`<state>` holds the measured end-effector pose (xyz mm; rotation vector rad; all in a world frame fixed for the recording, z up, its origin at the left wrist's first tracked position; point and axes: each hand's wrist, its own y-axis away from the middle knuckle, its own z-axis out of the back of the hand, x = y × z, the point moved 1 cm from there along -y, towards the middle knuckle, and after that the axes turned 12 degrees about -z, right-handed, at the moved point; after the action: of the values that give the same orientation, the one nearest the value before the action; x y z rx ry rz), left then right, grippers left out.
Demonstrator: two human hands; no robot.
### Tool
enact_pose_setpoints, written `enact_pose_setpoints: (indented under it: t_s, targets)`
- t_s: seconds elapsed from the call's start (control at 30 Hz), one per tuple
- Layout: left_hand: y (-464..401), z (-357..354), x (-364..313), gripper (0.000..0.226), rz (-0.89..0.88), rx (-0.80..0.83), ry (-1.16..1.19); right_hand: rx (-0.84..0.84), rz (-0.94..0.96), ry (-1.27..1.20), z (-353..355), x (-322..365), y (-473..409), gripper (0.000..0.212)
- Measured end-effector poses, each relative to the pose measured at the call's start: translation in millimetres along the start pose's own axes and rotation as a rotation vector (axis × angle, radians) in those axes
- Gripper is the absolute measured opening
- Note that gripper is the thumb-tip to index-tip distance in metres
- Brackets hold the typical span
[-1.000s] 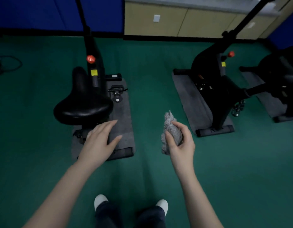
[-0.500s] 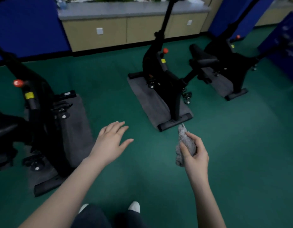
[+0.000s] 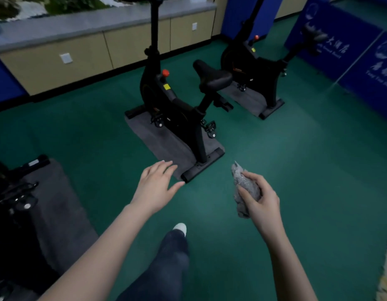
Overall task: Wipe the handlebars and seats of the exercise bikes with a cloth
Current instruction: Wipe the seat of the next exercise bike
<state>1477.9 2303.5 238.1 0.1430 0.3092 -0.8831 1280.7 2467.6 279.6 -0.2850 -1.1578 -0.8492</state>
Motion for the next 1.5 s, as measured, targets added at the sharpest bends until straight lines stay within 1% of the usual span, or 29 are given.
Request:
enact_pose_setpoints:
  t_s: [0.1,0.23,0.33,0.4,0.47,0.6,0.8,1.0,1.13,1.27,1.37,1.5]
  targets:
    - [-49,-2,17,0.062,-0.006,-0.003,0.014,-0.008,0.014,0.031,-9,21,-53,0.036]
    - [-116,5,42,0.063,0.016,-0.008,0.029,0.009,0.045,0.096,-26,56,-123,0.033]
    - [-162,7,52,0.064,0.005,0.007,0.030,-0.016,0.091,0.114,-34,75,-160,0.036]
    - [-191,8,55,0.064,-0.019,0.025,0.022,-0.034,0.088,0.121,-35,80,-181,0.039]
    - [-215,7,53,0.063,-0.029,0.033,0.031,-0.056,0.071,0.117,-29,80,-199,0.040]
    - [-260,0,41,0.064,-0.032,0.046,0.053,-0.080,0.048,0.100,-7,72,-241,0.035]
    - [-333,-15,1,0.065,-0.006,0.033,0.046,-0.055,0.025,0.054,39,57,-316,0.031]
    - [-409,-32,-60,0.065,0.087,-0.032,0.054,0.054,0.097,0.078,94,57,-410,0.033]
    - [-436,-43,-89,0.064,0.167,-0.073,0.048,0.135,0.127,0.084,122,55,-461,0.034]
    - [-443,-50,-94,0.064,0.286,-0.093,0.057,0.222,0.134,0.101,129,56,-503,0.033]
    - [-453,-52,-91,0.064,0.366,-0.112,0.056,0.283,0.186,0.121,126,62,-529,0.035]
    - [-474,-55,-80,0.065,0.434,-0.142,0.060,0.353,0.198,0.147,113,69,-562,0.035]
